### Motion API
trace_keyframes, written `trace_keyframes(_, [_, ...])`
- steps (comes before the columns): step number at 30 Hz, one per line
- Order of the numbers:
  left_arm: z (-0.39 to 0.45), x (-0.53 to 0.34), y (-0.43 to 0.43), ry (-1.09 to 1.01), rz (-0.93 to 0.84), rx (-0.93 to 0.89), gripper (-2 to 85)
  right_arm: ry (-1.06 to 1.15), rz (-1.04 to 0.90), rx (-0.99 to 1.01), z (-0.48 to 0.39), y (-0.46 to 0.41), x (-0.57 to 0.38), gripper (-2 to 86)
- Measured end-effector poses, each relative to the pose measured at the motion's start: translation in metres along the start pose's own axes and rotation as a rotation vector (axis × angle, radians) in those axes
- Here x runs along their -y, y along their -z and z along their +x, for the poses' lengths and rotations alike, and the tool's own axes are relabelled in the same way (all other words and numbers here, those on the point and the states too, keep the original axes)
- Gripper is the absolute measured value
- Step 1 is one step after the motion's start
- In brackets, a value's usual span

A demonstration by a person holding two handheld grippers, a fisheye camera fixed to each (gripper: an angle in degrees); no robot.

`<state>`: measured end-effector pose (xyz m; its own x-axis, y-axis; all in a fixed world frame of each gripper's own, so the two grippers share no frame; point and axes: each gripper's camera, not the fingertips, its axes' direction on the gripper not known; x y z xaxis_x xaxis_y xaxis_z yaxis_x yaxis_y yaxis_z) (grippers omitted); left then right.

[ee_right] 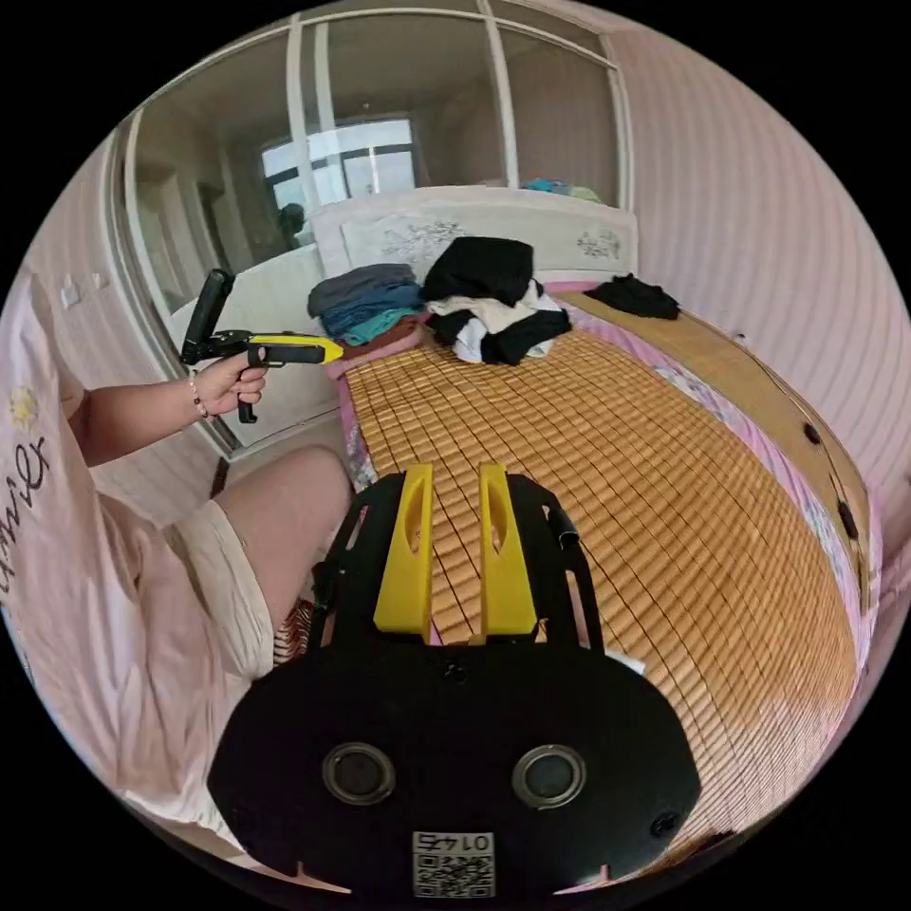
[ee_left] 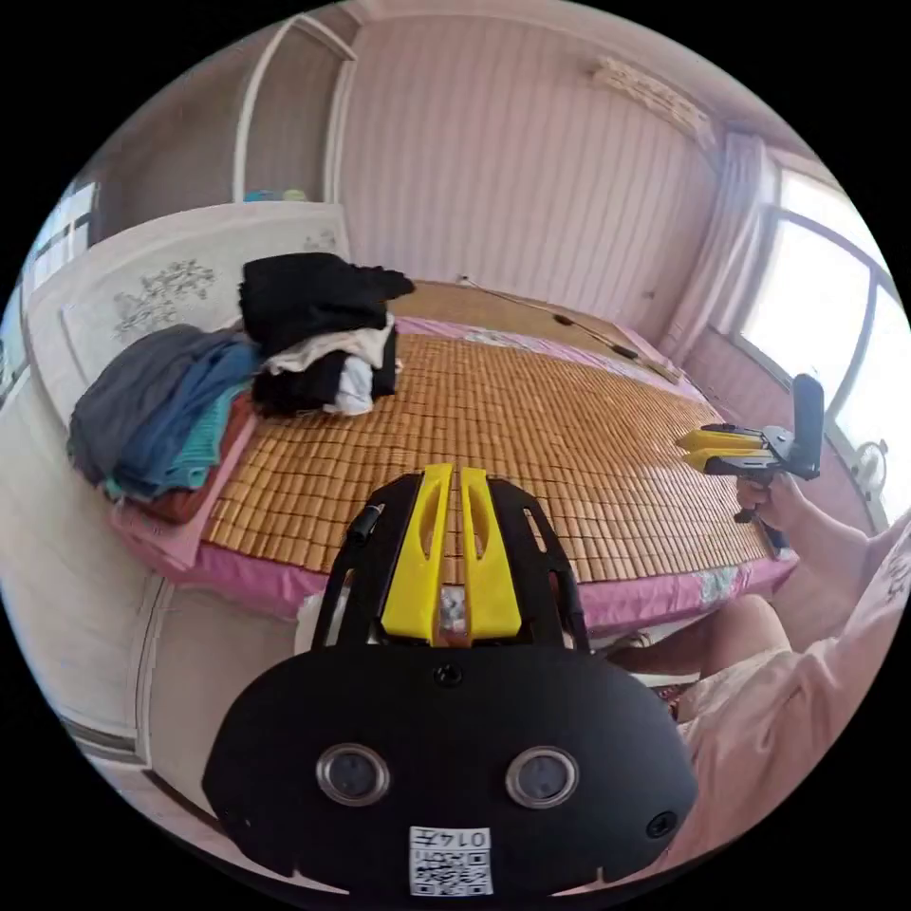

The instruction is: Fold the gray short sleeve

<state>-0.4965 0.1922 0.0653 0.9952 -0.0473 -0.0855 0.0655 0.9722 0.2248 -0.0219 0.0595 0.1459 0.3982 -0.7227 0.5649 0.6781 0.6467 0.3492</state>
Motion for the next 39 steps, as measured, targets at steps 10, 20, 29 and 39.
trace_keyframes(10, [-0.257,-0.035,0.089,0.374,0.143,0.238,6.9,0.473,-0.122,0.087,-0.126,-0.21,0.311,9.4])
trace_keyframes(20, [-0.363,0.001,0.057,0.42,0.108,0.164,4.4,0.538,-0.225,0.16,-0.225,-0.351,0.471,10.0])
trace_keyframes(29, [-0.313,0.01,0.088,0.184,0.196,0.255,0.0,0.354,-0.316,0.225,-0.221,-0.393,0.498,1.8])
trace_keyframes(39, [-0.165,0.123,0.239,-0.213,0.583,0.012,-0.2,0.254,0.2,0.419,-0.092,-0.094,0.464,-0.5])
